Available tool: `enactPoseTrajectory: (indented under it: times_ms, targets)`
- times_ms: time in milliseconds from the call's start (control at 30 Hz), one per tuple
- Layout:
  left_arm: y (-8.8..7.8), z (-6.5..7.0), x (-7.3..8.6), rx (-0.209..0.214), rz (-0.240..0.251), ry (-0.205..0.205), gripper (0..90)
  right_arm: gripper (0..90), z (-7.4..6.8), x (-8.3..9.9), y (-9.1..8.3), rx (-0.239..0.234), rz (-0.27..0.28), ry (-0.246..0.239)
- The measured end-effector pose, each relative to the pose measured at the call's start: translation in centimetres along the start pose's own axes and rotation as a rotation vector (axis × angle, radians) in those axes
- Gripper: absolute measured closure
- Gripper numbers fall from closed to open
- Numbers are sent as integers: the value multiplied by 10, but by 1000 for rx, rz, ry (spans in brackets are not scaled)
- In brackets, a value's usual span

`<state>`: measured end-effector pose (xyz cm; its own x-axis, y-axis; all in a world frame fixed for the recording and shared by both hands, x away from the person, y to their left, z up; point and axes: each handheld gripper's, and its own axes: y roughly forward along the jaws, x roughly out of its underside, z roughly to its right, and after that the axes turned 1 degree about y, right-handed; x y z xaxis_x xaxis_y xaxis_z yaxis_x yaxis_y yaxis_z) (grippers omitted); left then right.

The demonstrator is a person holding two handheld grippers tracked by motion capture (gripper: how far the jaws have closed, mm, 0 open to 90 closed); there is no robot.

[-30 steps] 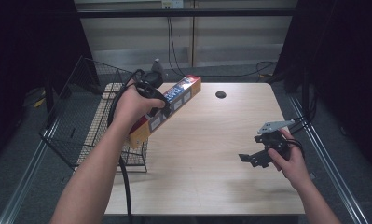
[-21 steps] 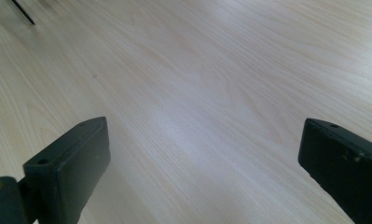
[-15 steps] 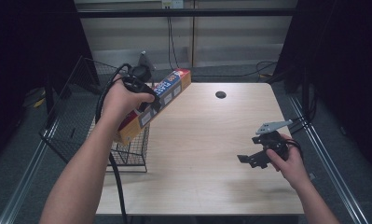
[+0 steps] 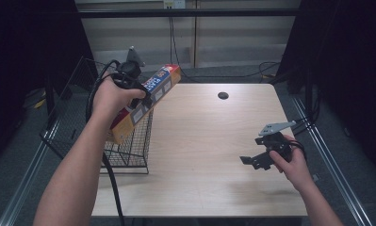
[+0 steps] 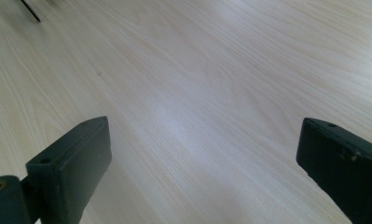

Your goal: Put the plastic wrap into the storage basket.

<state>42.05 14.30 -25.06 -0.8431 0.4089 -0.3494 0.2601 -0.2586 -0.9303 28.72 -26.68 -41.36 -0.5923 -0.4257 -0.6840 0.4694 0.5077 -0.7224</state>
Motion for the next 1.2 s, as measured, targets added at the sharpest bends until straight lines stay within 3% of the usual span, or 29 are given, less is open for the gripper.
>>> enactPoseTrajectory:
  times_ms: [500, 667, 700, 800, 833, 867, 1200]
  targets:
    - [-10, -14, 6, -25, 9, -41, 435, 28, 1, 0, -2, 4, 11, 2]
    - [-13, -20, 7, -56, 3, -49, 434, 28, 2, 0, -4, 10, 11, 6]
    - [-13, -21, 7, -56, 14, -70, 435, 28, 2, 0, -4, 9, 10, 13]
    - [-16, -26, 8, -56, 12, -73, 435, 28, 4, 1, -5, 9, 12, 16]
    - [-16, -27, 9, -54, 16, -92, 435, 28, 4, 1, -5, 1, 12, 15]
    - [-17, -30, 9, -64, 9, -82, 435, 28, 5, 1, -5, 5, 12, 15]
    - [-18, -40, 13, -82, 14, -132, 435, 28, 4, 1, -4, 3, 12, 17]
